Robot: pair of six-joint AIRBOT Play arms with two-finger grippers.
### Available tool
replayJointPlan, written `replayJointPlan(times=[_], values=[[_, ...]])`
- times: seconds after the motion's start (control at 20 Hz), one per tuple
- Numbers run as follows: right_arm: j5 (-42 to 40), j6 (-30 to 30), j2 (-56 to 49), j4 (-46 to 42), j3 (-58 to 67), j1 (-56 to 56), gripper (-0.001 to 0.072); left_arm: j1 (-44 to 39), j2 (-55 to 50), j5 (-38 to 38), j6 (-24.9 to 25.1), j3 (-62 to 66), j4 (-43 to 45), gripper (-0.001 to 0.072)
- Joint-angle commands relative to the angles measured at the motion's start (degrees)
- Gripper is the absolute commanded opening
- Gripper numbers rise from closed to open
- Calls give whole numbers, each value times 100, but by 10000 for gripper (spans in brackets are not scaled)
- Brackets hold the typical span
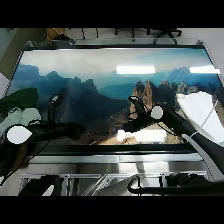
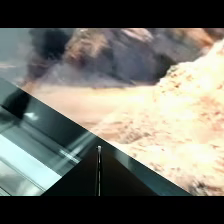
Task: Fold the shirts.
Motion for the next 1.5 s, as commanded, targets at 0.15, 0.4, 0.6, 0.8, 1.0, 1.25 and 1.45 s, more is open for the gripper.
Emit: replayJointPlan(times=[0.15,0.4,0.6,0.8,1.0,1.25,1.45], values=[[-492,0,-142,225,-2,4,31,1290,-527,1316,0,715,2402,22],[-717,0,-192,223,-2,2,97,3407,-2149,1764,20,2127,2522,708],[-785,0,-280,223,-2,2,383,4054,-3904,2594,800,3425,2568,709],[-809,0,-369,223,-2,2,383,4378,-5475,2535,1187,4478,2566,709],[-857,0,-446,223,-2,2,383,4404,-6454,2146,1200,4966,2564,709],[-907,0,-448,227,-2,0,383,4376,-6926,1314,1202,5058,2566,18],[-885,4,-437,278,0,0,348,4201,-6408,1165,855,5193,2492,15]])
